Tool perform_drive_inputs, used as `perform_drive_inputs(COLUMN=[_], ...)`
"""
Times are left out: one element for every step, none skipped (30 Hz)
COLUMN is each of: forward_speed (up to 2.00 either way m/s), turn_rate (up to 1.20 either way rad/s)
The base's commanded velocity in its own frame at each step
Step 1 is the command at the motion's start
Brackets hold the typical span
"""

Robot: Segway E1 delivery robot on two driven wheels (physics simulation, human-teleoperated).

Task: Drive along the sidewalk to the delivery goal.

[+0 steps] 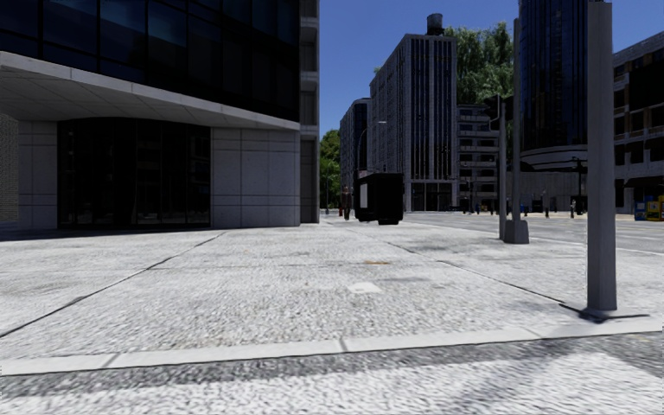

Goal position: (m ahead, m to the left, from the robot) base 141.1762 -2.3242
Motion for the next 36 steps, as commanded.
perform_drive_inputs(forward_speed=[1.93, 1.93, 1.93, 1.93, 1.93, 1.93, 1.93, 1.93, 1.93, 1.93, 1.93, 1.93, 1.93, 1.93, 1.93, 1.93, 1.93, 1.93, 1.93, 1.93, 1.93, 1.93, 1.93, 1.93, 1.93, 1.93, 1.93, 1.93, 1.93, 1.93, 1.93, 1.93, 1.93, 1.93, 1.93, 1.93], turn_rate=[0.00, 0.00, 0.00, 0.00, 0.00, 0.00, 0.00, 0.00, 0.00, 0.00, 0.00, 0.00, 0.00, 0.00, 0.00, 0.00, 0.00, 0.00, 0.00, 0.00, 0.00, 0.00, 0.00, 0.00, 0.00, 0.00, 0.00, 0.00, 0.00, 0.00, 0.00, 0.00, 0.00, 0.00, 0.00, 0.00])
